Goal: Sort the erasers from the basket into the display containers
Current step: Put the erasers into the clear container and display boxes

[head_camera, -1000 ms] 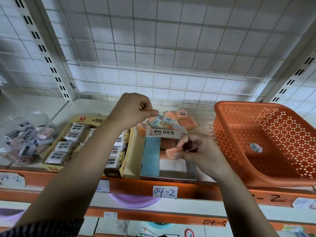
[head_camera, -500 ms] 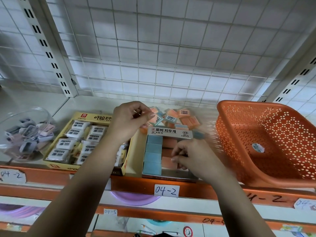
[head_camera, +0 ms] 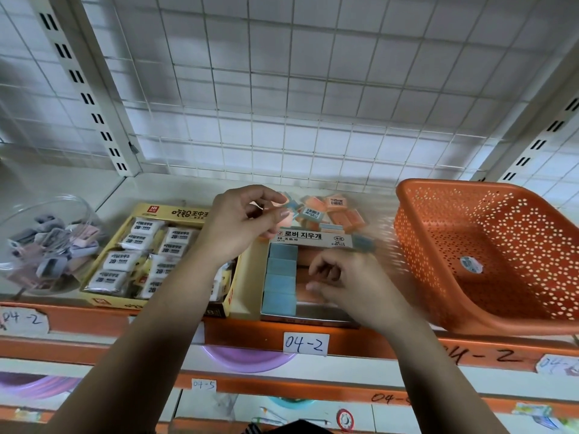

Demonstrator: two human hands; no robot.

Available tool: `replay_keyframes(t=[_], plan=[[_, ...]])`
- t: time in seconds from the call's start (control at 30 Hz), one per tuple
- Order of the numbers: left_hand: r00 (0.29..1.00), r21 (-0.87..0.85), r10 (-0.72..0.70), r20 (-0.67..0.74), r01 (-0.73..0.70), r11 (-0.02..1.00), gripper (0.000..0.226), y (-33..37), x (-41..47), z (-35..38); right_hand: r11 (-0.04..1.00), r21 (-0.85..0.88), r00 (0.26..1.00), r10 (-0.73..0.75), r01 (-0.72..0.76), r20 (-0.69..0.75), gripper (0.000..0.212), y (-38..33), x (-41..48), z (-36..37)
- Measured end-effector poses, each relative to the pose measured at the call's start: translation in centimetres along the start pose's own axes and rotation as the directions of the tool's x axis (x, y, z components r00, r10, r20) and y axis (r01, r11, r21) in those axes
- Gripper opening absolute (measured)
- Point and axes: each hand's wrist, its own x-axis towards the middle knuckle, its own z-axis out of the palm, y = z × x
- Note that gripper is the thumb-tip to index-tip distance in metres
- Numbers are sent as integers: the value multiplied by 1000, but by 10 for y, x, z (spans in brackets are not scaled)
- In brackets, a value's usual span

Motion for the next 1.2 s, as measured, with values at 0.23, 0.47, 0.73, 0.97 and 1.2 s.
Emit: replay_keyframes(t=[0.23, 0.47, 0.73, 0.97, 1.2], plan=[[867, 329, 15, 499, -205, 922, 23, 9, -10, 19, 1000, 5, 897, -10, 14, -441, 13, 47, 12, -3], [723, 362, -87, 685, -234, 902, 15, 17, -18, 37, 983, 182, 897, 50, 34, -438, 14, 66, 16, 13], [669, 444, -104, 736, -361, 820, 10, 24, -18, 51, 977, 199, 894, 17, 81, -447, 14, 68, 16, 15], [588, 525, -230, 775, -397, 753, 26, 25, -10, 50, 969, 215, 892, -9, 119, -452, 15, 67, 16, 14], [547, 558, -291, 785, -419, 717, 25, 32, -8, 55, 972, 191, 894, -35, 134, -447, 16, 69, 15, 15]])
